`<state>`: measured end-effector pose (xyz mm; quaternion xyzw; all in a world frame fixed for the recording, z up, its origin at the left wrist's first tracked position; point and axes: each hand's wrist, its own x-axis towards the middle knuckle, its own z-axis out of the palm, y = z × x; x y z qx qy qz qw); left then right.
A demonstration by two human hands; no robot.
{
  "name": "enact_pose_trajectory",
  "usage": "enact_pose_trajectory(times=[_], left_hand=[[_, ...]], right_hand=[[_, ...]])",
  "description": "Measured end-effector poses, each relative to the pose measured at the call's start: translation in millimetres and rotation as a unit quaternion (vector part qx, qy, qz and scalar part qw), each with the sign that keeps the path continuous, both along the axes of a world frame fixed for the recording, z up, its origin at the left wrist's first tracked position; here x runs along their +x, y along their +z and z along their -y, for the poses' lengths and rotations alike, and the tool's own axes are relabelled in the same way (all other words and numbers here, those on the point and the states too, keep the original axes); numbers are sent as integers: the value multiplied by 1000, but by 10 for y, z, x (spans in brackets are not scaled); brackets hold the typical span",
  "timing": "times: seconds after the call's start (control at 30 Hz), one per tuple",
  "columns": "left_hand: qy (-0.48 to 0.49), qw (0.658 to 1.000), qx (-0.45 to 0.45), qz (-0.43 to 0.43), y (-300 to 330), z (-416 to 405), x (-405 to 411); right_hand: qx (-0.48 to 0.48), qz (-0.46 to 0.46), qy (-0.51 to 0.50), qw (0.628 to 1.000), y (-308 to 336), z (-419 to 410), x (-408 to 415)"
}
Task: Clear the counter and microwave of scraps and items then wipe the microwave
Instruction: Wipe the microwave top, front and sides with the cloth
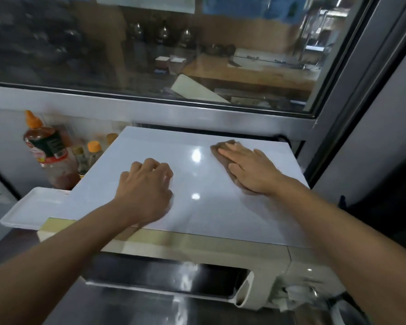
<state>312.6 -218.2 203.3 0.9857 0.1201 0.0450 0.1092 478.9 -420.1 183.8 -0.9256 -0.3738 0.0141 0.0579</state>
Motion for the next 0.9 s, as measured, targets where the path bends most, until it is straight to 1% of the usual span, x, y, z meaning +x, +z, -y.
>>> enact_pose_trajectory(times=[0.07, 0.13, 0.17, 0.23, 0.3, 0.37, 0.43, 0.53, 0.67, 0.83, 0.9], left_hand=[[14, 1000, 9, -5, 17, 95, -18], [14, 1000, -4, 9, 14, 242, -39], [3, 1000, -16, 24, 4, 338, -50], [-36, 998, -30, 49, -17, 549, -56], [-56, 997, -35, 51, -47, 732, -38], [-49, 997, -27, 45, -87, 838, -10], [-37, 998, -12, 41, -110, 865, -2], [-24, 999, -10, 31, -111, 871, -12], [-13, 1000, -4, 17, -107, 916, -23], [-20, 1000, -11, 13, -128, 887, -74], [-30, 999, -17, 24, -135, 903, -142]], right_hand=[[2, 2, 37, 999, -14, 103, -346], [20, 11, 97, 995, 11, 328, -743], [28, 3, 117, 993, 34, 466, -875], [33, -19, 129, 991, 49, 720, -880], [36, -11, 104, 994, 40, 893, -626], [48, -3, 40, 998, 12, 1015, -228], [98, -26, -9, 995, -41, 1090, 163], [166, -74, -25, 983, -107, 1077, 430], [208, -91, -69, 971, -146, 1107, 109], [264, -118, -58, 955, -168, 1377, -810], [256, -106, -40, 960, -211, 1468, -1141]])
